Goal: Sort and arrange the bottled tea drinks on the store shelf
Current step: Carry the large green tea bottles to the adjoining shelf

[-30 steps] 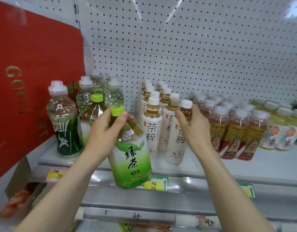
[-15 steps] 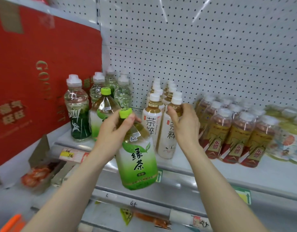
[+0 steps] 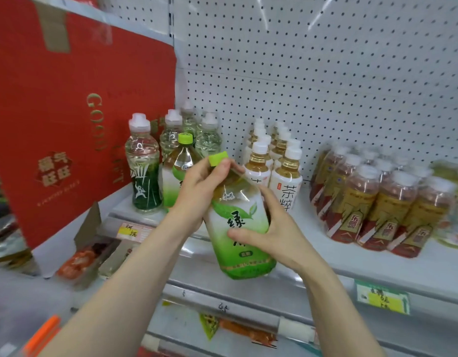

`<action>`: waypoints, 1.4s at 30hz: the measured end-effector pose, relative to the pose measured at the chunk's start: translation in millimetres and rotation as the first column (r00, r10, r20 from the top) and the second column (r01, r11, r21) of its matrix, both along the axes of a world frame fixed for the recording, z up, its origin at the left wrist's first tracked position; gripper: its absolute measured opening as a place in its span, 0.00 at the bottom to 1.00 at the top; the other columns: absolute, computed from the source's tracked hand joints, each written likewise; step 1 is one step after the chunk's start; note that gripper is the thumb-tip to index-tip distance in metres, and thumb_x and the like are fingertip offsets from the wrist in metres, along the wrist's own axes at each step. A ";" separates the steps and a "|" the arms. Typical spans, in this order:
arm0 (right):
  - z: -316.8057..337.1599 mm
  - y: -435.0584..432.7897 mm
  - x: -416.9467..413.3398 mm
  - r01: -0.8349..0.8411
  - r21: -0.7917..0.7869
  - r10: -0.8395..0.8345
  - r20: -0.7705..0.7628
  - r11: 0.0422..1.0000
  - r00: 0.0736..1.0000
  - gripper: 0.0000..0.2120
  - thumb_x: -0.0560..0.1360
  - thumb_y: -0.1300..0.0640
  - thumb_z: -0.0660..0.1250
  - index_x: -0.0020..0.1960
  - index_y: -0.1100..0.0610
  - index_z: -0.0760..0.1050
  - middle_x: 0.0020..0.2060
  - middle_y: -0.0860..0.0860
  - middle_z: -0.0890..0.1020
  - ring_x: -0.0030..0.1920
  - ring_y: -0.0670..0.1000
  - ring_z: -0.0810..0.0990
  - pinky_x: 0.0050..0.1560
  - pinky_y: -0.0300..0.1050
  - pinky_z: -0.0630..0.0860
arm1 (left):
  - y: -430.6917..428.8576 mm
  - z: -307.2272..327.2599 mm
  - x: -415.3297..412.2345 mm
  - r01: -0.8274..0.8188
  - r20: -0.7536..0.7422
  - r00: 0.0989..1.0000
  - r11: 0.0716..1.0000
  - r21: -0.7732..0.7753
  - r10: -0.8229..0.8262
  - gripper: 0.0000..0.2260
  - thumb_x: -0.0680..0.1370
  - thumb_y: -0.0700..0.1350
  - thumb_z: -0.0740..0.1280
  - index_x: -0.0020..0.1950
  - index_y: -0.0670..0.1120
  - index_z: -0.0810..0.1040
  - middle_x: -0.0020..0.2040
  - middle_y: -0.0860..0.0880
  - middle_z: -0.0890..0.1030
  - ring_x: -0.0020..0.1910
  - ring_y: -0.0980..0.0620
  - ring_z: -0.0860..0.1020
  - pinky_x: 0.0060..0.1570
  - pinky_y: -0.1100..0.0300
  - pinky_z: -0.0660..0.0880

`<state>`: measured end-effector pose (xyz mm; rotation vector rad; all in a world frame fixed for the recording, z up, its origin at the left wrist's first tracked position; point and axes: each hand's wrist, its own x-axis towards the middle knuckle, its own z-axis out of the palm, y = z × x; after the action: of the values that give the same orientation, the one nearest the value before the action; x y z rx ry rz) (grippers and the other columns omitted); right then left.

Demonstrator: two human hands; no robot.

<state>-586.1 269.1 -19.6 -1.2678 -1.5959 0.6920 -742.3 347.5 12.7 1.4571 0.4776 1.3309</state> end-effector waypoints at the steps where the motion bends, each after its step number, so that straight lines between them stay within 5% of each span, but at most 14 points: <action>1: -2.7 1.4 -0.9 0.020 0.032 -0.019 -0.050 0.999 0.999 0.41 0.61 0.45 0.82 0.70 0.39 0.67 0.58 0.40 0.82 0.57 0.45 0.82 0.58 0.52 0.79 | -0.1 2.3 0.7 0.007 -0.008 1.000 1.000 0.017 -0.007 0.09 0.79 0.47 0.64 0.52 0.44 0.81 0.50 0.45 0.84 0.51 0.49 0.82 0.54 0.56 0.77; 3: -12.9 1.4 -3.5 0.066 0.069 -0.054 -0.167 0.995 0.984 0.40 0.61 0.45 0.82 0.70 0.40 0.68 0.58 0.43 0.83 0.57 0.47 0.83 0.56 0.52 0.81 | 7.9 5.5 -4.2 -0.120 -0.109 0.984 0.978 0.168 0.140 0.15 0.79 0.52 0.64 0.62 0.46 0.78 0.58 0.47 0.83 0.59 0.51 0.80 0.60 0.55 0.75; 6: -28.0 -3.0 -7.0 0.155 0.077 -0.112 -0.397 0.985 0.911 0.38 0.61 0.47 0.82 0.69 0.46 0.71 0.57 0.49 0.84 0.55 0.52 0.85 0.48 0.47 0.82 | 37.0 7.7 -29.8 -0.480 -0.232 0.752 0.754 0.449 0.617 0.24 0.80 0.55 0.63 0.75 0.49 0.66 0.73 0.50 0.72 0.72 0.52 0.68 0.71 0.50 0.65; 8: -30.9 -6.3 -5.9 0.209 0.060 -0.153 -0.496 0.976 0.855 0.37 0.62 0.50 0.81 0.67 0.51 0.72 0.56 0.52 0.84 0.54 0.54 0.85 0.45 0.45 0.82 | 59.6 4.1 -47.3 -0.541 -0.359 0.634 0.725 0.426 0.685 0.31 0.80 0.53 0.65 0.79 0.47 0.57 0.77 0.47 0.64 0.76 0.47 0.61 0.74 0.46 0.60; 11: -33.0 -8.2 -8.1 0.277 0.039 -0.212 -0.544 0.960 0.812 0.37 0.61 0.50 0.81 0.67 0.54 0.72 0.55 0.53 0.84 0.53 0.54 0.85 0.44 0.45 0.82 | 78.5 -13.2 -53.0 -0.459 -0.576 0.571 0.809 0.367 0.585 0.35 0.78 0.51 0.69 0.80 0.45 0.55 0.77 0.44 0.65 0.75 0.44 0.64 0.73 0.44 0.61; 16: -36.5 -11.6 -14.9 0.300 0.046 -0.221 -0.573 0.953 0.789 0.34 0.63 0.51 0.81 0.66 0.54 0.72 0.54 0.53 0.85 0.52 0.54 0.85 0.44 0.46 0.82 | 84.7 -25.3 -56.7 -0.480 -0.471 0.613 0.772 0.417 0.635 0.34 0.70 0.51 0.77 0.72 0.47 0.67 0.69 0.46 0.70 0.66 0.49 0.70 0.66 0.56 0.66; 21: -42.4 -14.7 -21.7 0.330 0.045 -0.237 -0.605 0.943 0.760 0.33 0.64 0.50 0.81 0.65 0.53 0.73 0.54 0.53 0.85 0.52 0.55 0.85 0.45 0.48 0.82 | 67.1 -55.9 -67.5 -0.459 -0.399 0.694 0.795 0.396 0.600 0.42 0.63 0.55 0.81 0.72 0.55 0.63 0.69 0.50 0.68 0.64 0.57 0.68 0.66 0.61 0.64; 26: -46.1 -22.9 -29.1 0.383 0.036 -0.281 -0.618 0.923 0.734 0.33 0.63 0.49 0.81 0.65 0.52 0.73 0.54 0.54 0.85 0.53 0.56 0.85 0.47 0.53 0.83 | 61.8 -68.3 -66.8 -0.388 -0.360 0.767 0.831 0.399 0.531 0.38 0.63 0.52 0.81 0.68 0.52 0.68 0.63 0.57 0.74 0.60 0.63 0.69 0.57 0.76 0.62; 32: -44.9 -49.6 -19.3 0.498 0.061 -0.332 -0.674 0.865 0.660 0.29 0.64 0.49 0.81 0.62 0.47 0.76 0.54 0.53 0.85 0.53 0.55 0.85 0.45 0.48 0.82 | 35.0 -36.6 -51.5 -0.399 -0.149 0.878 0.867 0.298 0.455 0.32 0.63 0.62 0.76 0.65 0.62 0.71 0.58 0.67 0.77 0.59 0.65 0.75 0.61 0.61 0.71; 35: -40.2 -71.7 -3.2 0.571 0.065 -0.382 -0.681 0.818 0.625 0.28 0.64 0.49 0.80 0.62 0.48 0.76 0.54 0.52 0.85 0.52 0.54 0.86 0.44 0.47 0.82 | 15.3 -12.5 -31.8 -0.259 -0.123 0.947 0.930 0.261 0.298 0.19 0.65 0.61 0.75 0.53 0.70 0.75 0.50 0.67 0.81 0.47 0.67 0.80 0.48 0.56 0.77; 39: -38.0 -109.5 28.4 0.676 0.052 -0.463 -0.690 0.735 0.556 0.29 0.63 0.49 0.80 0.62 0.50 0.75 0.53 0.53 0.85 0.52 0.56 0.86 0.44 0.50 0.82 | -14.1 -7.4 13.0 -0.066 -0.188 0.976 0.969 0.239 0.113 0.17 0.62 0.62 0.75 0.49 0.65 0.78 0.48 0.56 0.85 0.47 0.52 0.84 0.49 0.45 0.81; 42: -40.0 -143.5 60.6 0.742 0.045 -0.514 -0.693 0.669 0.506 0.33 0.63 0.48 0.81 0.64 0.51 0.74 0.53 0.53 0.85 0.51 0.56 0.86 0.43 0.49 0.82 | -34.1 -13.9 57.1 0.051 -0.210 0.978 0.979 0.196 -0.009 0.23 0.61 0.65 0.75 0.54 0.61 0.79 0.49 0.56 0.85 0.47 0.54 0.84 0.49 0.45 0.82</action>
<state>-525.5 125.5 -59.6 -1.0812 -0.5421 0.2707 -685.3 313.4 -1.2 1.7754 0.4636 1.2356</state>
